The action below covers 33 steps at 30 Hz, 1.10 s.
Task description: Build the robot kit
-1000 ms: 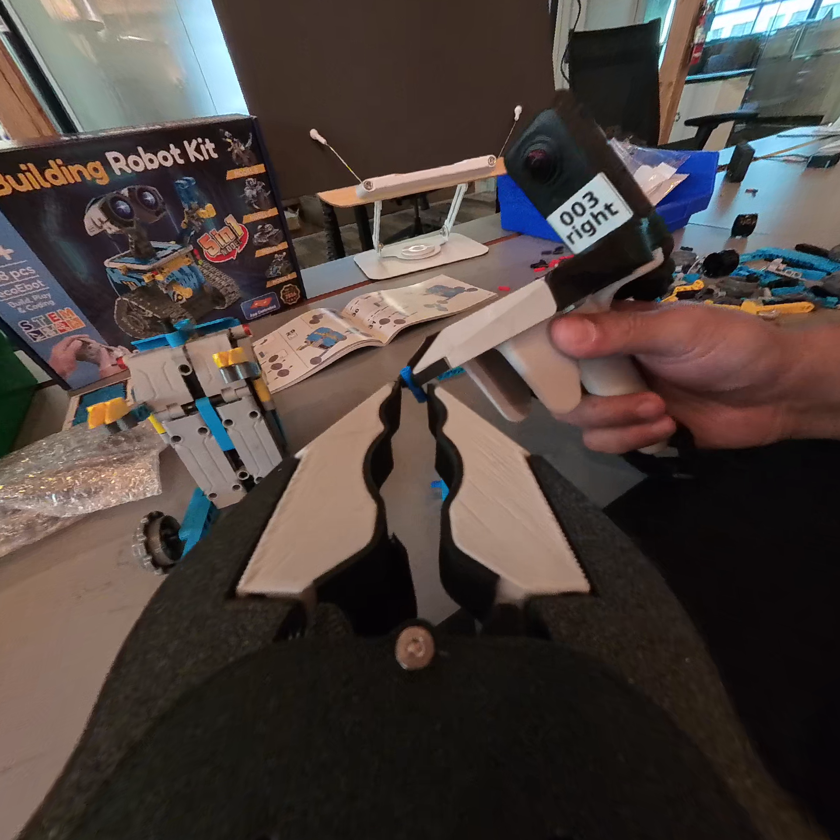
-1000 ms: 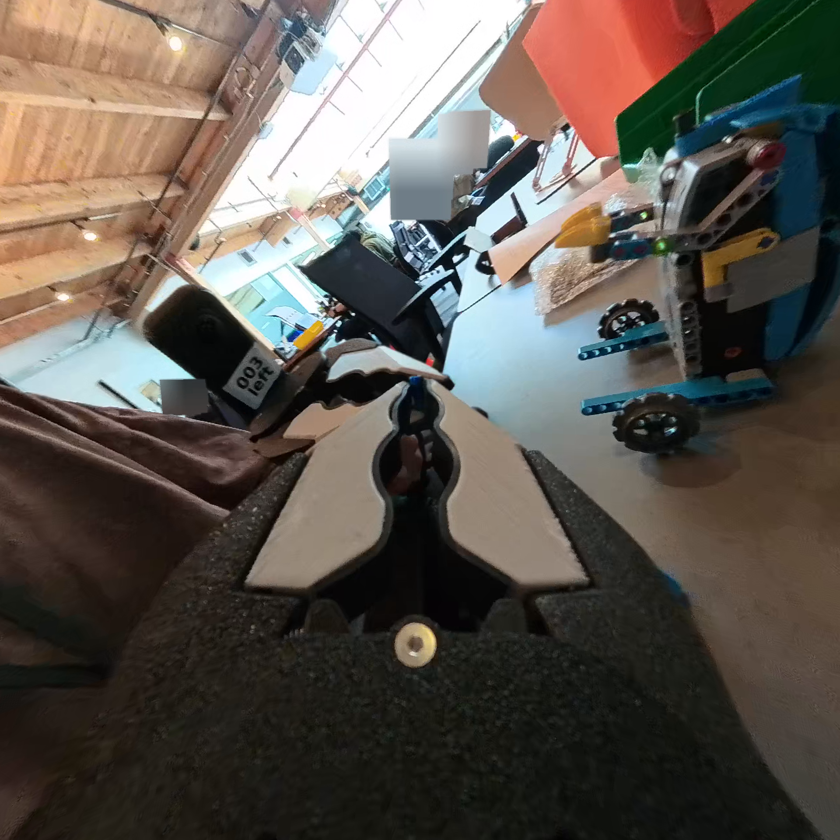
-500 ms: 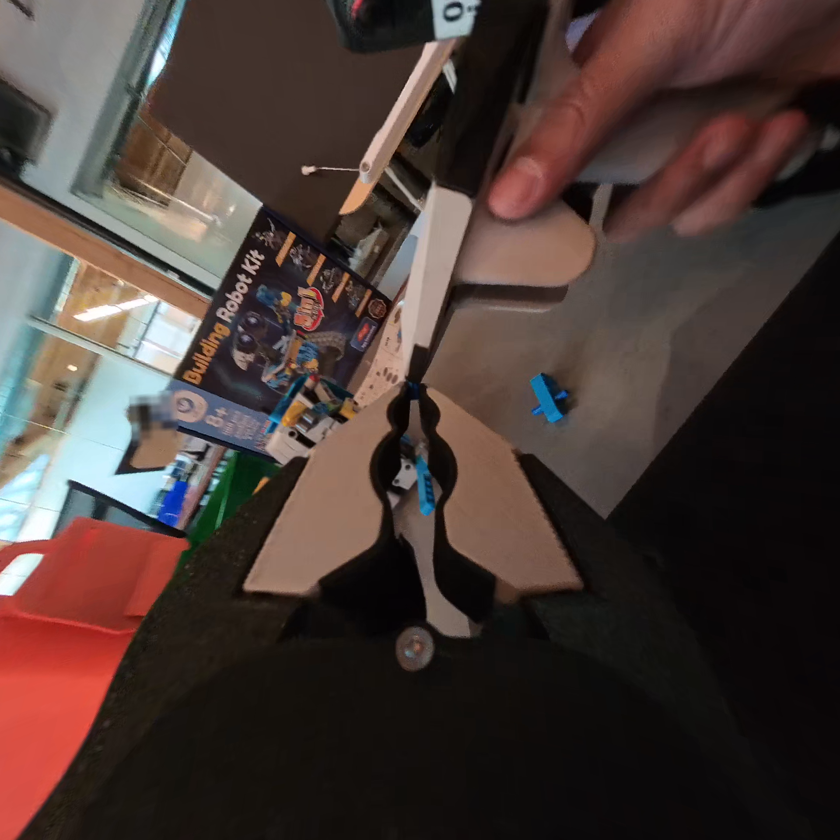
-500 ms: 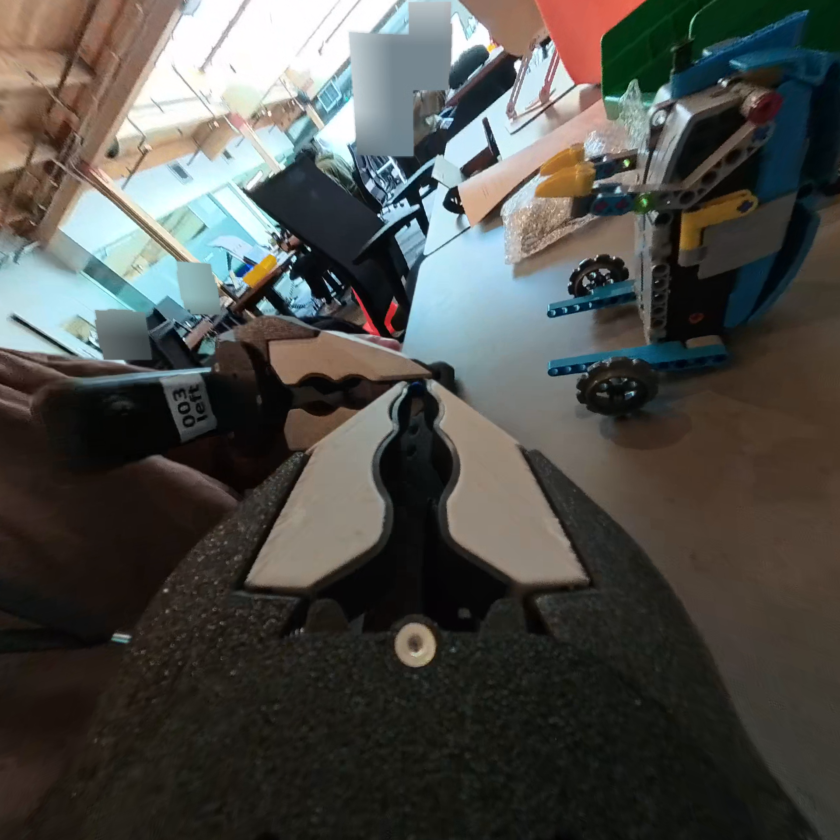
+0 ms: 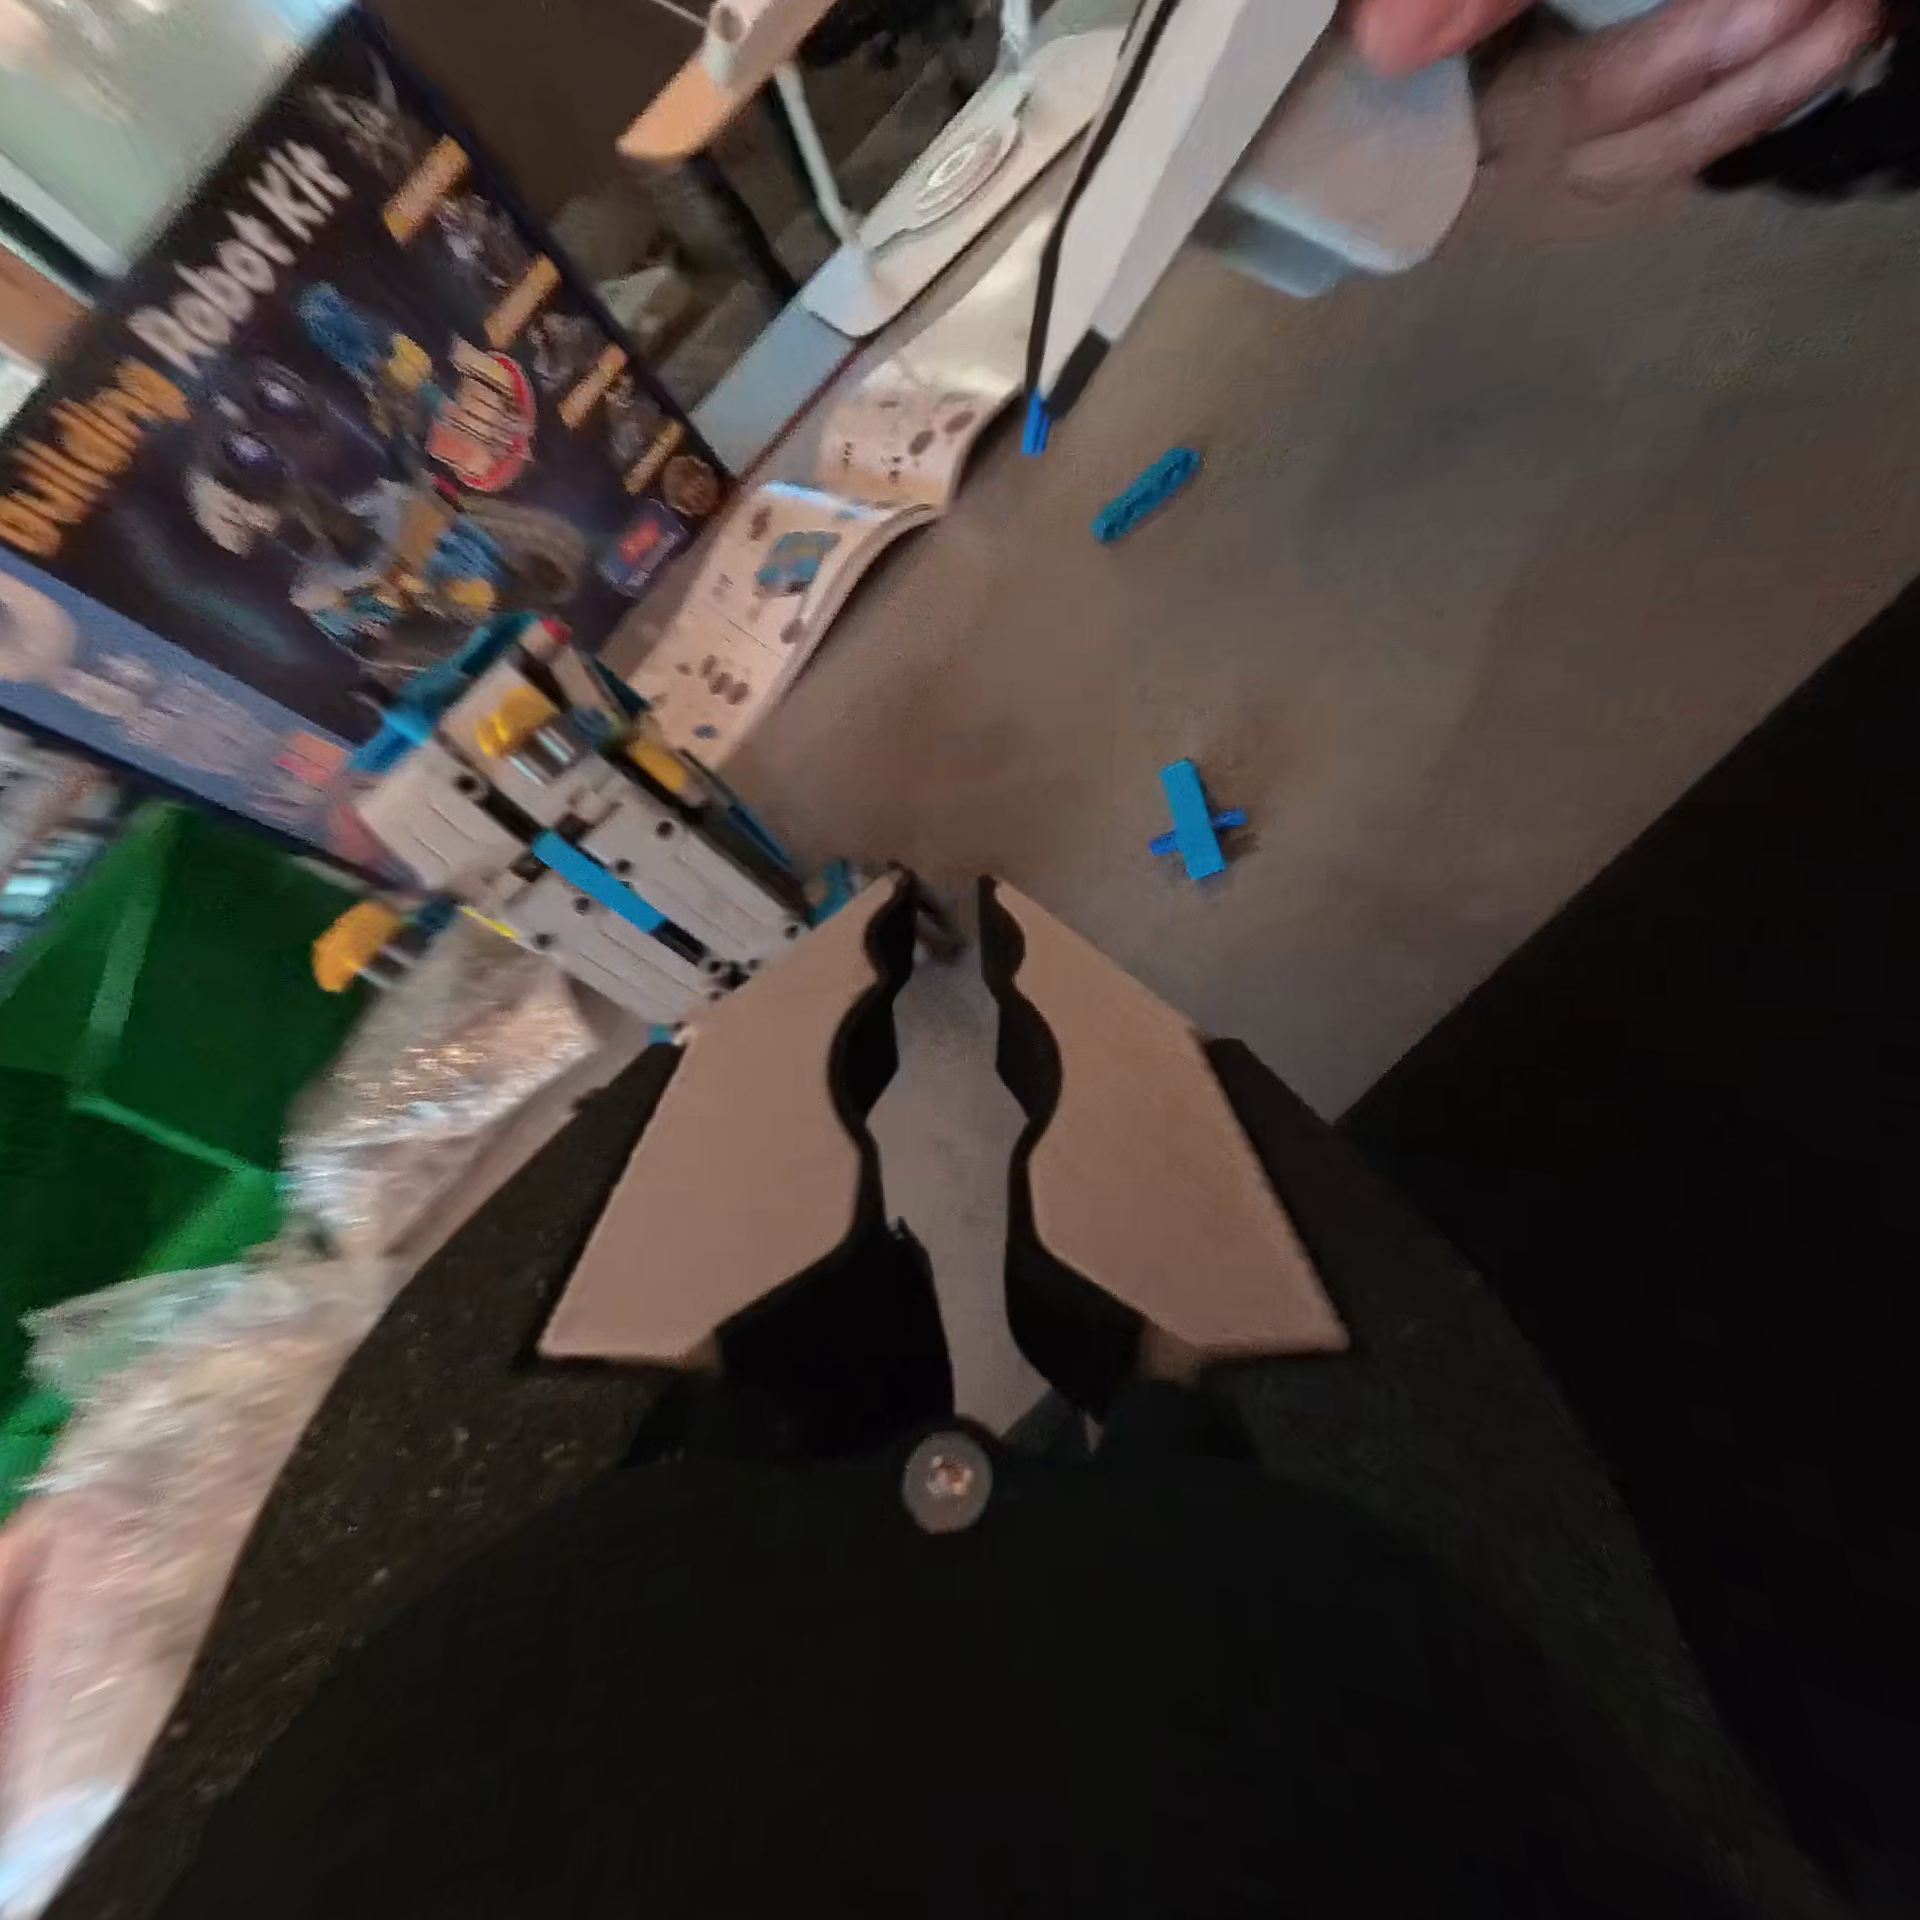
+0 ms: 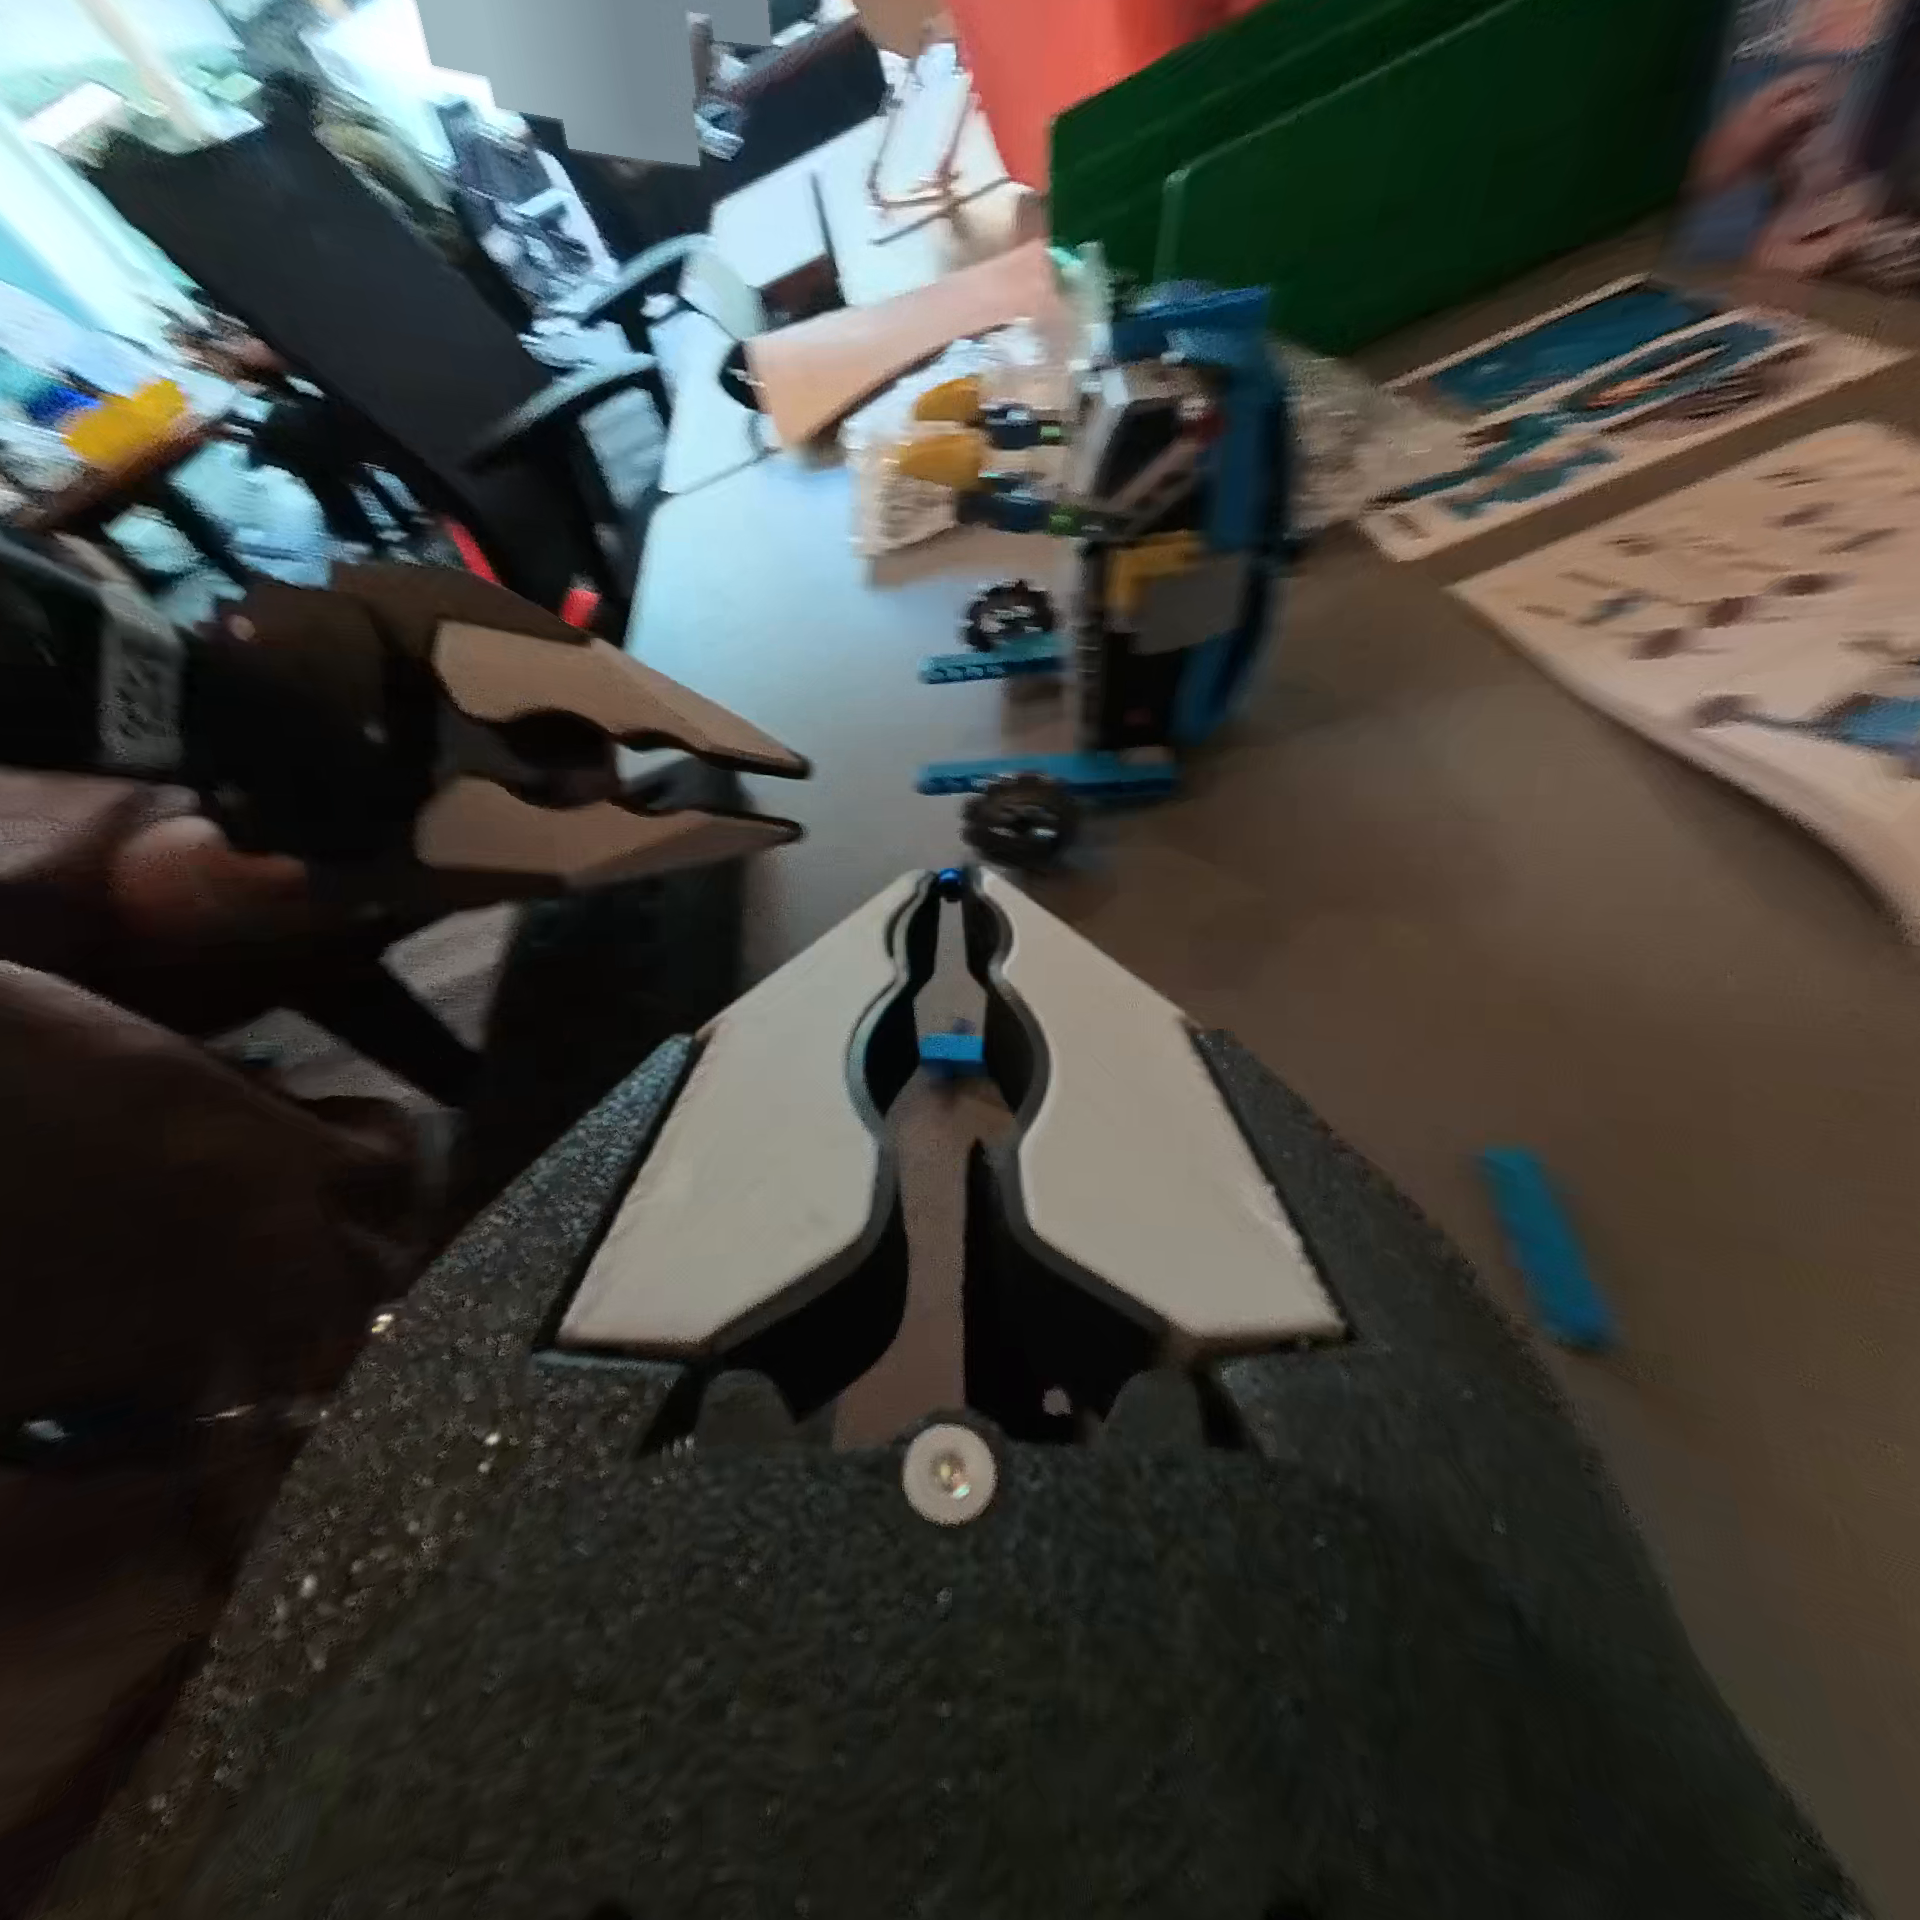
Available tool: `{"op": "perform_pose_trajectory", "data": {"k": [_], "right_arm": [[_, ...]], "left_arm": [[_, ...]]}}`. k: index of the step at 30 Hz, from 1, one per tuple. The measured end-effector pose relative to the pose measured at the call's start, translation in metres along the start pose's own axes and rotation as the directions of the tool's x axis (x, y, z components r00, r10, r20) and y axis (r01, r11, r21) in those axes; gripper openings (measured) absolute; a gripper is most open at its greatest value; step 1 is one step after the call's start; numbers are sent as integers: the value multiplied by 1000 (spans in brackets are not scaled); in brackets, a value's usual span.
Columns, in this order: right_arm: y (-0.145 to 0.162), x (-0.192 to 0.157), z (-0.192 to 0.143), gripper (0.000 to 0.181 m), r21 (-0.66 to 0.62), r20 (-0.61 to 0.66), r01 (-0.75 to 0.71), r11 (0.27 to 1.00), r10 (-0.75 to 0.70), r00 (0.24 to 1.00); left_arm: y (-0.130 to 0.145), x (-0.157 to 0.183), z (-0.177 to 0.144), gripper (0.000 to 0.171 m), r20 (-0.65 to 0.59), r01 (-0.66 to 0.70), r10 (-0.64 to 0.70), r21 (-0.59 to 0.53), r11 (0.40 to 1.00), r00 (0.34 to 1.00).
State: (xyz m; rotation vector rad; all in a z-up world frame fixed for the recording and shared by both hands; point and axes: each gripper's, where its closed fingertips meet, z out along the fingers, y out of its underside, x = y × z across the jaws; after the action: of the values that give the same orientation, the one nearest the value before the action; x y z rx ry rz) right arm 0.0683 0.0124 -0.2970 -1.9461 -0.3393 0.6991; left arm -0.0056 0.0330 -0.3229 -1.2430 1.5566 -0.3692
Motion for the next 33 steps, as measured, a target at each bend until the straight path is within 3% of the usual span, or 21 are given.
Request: {"op": "perform_pose_trajectory", "data": {"k": [3,8,12,18,24,33], "right_arm": [[-1,29,-18,4,18,-106,20,1000,-18,994],[-8,44,-32,4,83,-127,-31,996,41,991],[-10,41,-32,5,96,-105,-44,994,54,993],[-12,38,-34,4,94,-110,-29,995,40,993],[-12,43,-37,4,109,-96,-73,991,83,992],[-7,42,-32,5,93,-78,-91,992,98,992]], "left_arm": [[6,17,2,11,-210,138,-140,-24,990,968],[10,26,9,21,-336,214,-238,-109,971,911],[15,35,16,15,-384,223,-283,-193,955,879],[9,59,28,14,-482,370,-529,-389,844,699],[18,66,36,15,-455,354,-558,-460,815,694],[7,84,35,15,-521,290,-502,-435,852,690]]}}
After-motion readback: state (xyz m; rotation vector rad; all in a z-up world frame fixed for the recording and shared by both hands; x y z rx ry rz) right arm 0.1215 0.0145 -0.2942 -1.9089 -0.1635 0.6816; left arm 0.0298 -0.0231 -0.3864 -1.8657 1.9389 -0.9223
